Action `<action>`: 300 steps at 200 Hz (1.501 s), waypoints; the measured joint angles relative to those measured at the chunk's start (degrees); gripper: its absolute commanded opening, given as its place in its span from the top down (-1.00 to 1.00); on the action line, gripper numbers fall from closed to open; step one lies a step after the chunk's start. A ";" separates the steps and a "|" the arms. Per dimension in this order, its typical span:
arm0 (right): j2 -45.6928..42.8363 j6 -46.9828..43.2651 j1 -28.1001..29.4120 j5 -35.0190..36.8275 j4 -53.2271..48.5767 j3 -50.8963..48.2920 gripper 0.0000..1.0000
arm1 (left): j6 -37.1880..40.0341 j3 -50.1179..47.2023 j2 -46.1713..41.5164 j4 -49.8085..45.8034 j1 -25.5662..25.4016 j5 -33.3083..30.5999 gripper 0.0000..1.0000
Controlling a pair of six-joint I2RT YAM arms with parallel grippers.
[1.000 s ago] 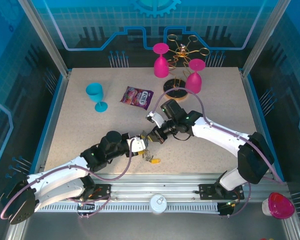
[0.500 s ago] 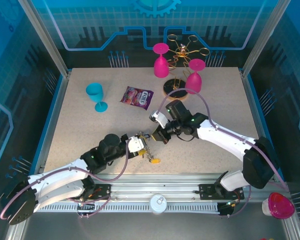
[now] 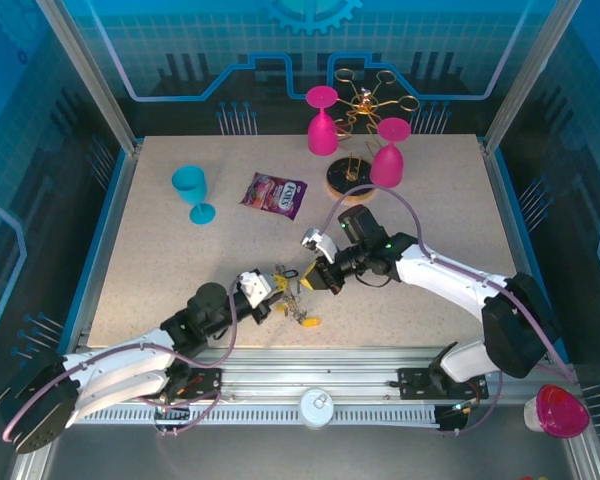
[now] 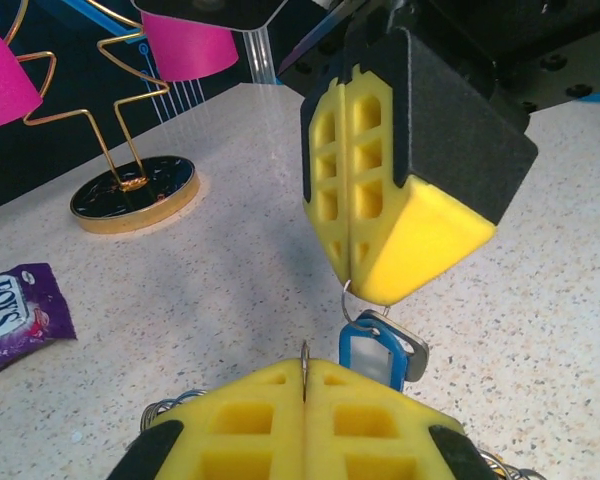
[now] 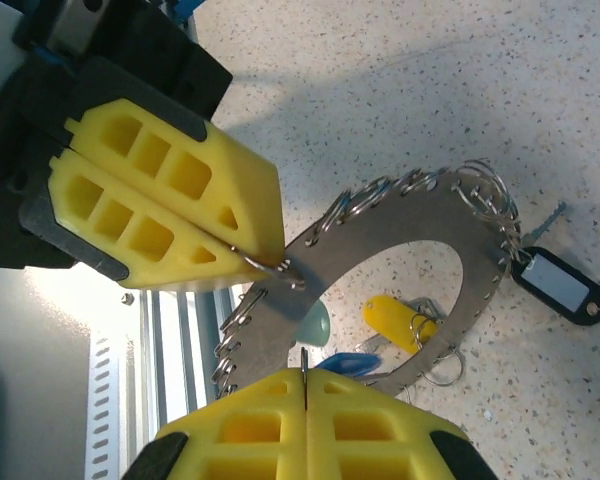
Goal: Put the keys on the keyring
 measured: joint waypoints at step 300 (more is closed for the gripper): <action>-10.27 -16.24 7.23 24.15 18.25 -12.74 1.00 | -31.47 2.23 -3.65 -4.31 7.61 9.77 1.00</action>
